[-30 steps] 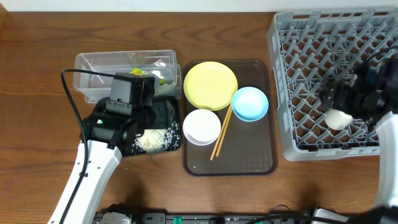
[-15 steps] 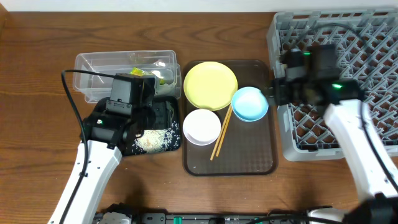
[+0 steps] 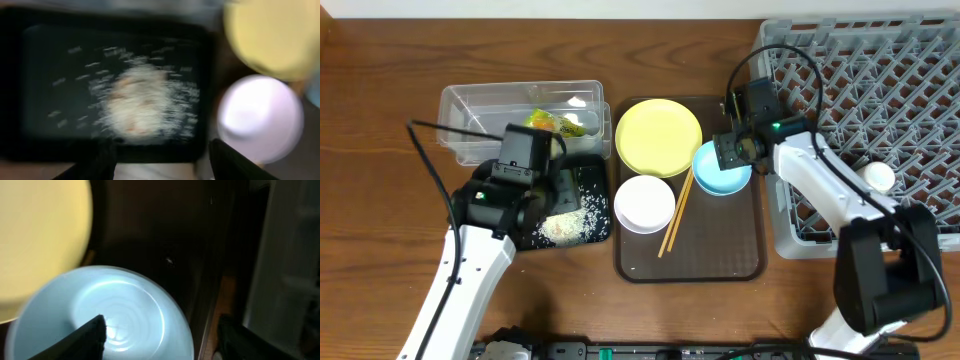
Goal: Sort waste into correct bins and load items into the dishwasher rack
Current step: 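Grasp the blue bowl with the right gripper, then place the blue bowl upright in the back of the dish rack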
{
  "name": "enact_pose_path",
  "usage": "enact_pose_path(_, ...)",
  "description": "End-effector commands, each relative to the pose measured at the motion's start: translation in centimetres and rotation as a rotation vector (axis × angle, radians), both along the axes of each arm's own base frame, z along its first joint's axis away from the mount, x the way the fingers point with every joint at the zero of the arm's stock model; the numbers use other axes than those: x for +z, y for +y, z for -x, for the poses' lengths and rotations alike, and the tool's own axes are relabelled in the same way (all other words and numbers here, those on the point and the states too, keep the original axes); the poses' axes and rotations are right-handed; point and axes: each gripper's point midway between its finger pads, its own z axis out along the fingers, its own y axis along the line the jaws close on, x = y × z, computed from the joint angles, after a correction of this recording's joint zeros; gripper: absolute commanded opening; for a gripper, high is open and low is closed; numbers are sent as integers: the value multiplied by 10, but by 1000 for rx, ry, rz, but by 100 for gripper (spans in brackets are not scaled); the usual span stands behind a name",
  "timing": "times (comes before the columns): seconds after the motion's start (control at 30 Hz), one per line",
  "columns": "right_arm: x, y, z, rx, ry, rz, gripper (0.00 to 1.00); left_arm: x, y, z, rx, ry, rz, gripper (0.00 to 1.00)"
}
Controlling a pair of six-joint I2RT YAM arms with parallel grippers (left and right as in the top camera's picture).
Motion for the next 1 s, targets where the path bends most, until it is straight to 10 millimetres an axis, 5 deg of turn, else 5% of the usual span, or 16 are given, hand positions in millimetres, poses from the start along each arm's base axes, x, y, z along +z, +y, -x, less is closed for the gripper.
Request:
enact_pose_path(0.0, -14, -3, 3, -32, 36, 33, 62, 7, 40, -6, 224, -36, -117, 62)
enact_pose_path(0.37, -27, -15, 32, -99, 167, 60, 8, 7, 45, -6, 240, -35, -117, 63)
enact_pose_path(0.63, -23, -18, 32, -129, 165, 51, 1, 6, 45, -5, 240, -32, -118, 63)
enact_pose_path(0.77, 11, -22, 16, -148, 69, 26, 1, 6, 45, -5, 239, -31, -118, 63)
enact_pose_path(0.97, 118, -63, -27, -236, -295, 114, 1, 6, 45, -5, 239, -31, -118, 62)
